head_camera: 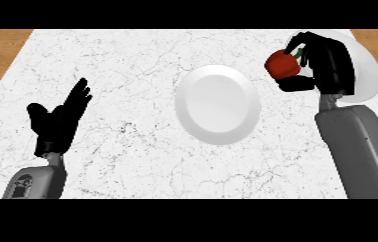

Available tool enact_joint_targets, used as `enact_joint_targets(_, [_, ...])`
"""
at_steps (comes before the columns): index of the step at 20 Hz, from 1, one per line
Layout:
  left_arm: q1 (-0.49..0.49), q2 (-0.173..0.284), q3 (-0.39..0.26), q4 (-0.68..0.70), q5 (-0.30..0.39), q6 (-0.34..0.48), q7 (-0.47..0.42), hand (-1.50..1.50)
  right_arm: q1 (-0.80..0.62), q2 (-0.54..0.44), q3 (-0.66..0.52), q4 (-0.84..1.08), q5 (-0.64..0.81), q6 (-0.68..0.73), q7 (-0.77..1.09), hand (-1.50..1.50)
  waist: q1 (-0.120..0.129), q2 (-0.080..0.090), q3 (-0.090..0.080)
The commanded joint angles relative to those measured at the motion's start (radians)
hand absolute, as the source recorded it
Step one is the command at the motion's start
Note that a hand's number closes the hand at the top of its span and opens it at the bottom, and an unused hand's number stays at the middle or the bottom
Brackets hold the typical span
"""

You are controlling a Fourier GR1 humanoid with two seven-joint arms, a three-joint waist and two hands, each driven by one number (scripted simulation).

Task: Pick the bell pepper from the plate and place it in the plate

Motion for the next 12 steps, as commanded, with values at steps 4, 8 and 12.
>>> enact_joint_targets(4, [-0.023, -0.003, 0.006, -0.013, 0.012, -0.016, 0.028, 0.00, -0.121, -0.090, -0.200, 0.250, -0.116, 0.003, -0.098, 1.50, 0.014, 0.004, 0.000])
enact_joint_targets(8, [-0.078, -0.010, 0.004, 0.033, -0.019, 0.013, 0.037, 0.00, -0.118, -0.165, -0.278, 0.431, -0.139, -0.046, -0.238, 1.50, 0.013, 0.007, 0.001])
enact_joint_targets(12, [-0.006, -0.023, -0.025, -0.044, -0.031, 0.008, 0.044, 0.00, -0.228, -0.219, -0.329, 0.683, -0.139, -0.080, -0.337, 1.50, 0.031, 0.009, 0.001])
